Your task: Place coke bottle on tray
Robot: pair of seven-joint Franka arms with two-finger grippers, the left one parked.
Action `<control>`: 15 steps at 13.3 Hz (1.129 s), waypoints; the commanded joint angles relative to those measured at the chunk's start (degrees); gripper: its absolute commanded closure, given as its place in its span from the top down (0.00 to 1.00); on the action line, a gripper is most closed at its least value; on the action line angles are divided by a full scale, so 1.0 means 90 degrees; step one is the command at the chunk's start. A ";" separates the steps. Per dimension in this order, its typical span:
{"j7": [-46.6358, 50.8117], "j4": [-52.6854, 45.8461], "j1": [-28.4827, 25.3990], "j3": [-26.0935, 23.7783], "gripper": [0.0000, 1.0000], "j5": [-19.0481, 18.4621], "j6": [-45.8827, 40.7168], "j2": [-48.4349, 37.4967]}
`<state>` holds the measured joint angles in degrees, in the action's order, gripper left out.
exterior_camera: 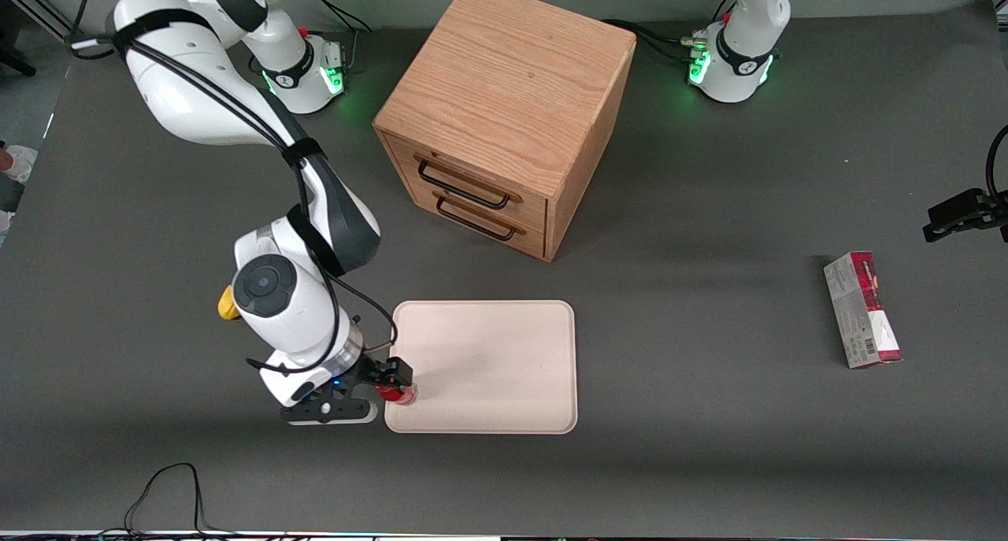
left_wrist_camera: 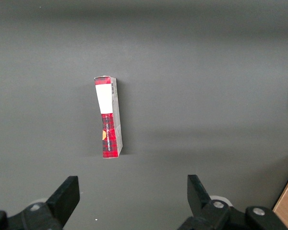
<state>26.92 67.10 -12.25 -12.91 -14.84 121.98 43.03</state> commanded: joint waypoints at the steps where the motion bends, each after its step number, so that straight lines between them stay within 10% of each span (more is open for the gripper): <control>1: -0.0469 0.1301 -0.0094 0.0516 1.00 0.0017 -0.0456 -0.1398; 6: -0.3388 0.2553 -0.0025 0.2184 1.00 0.1813 -0.2164 -0.3479; 15: -0.2631 0.3306 -0.0074 0.2597 1.00 0.1825 -0.2987 -0.5231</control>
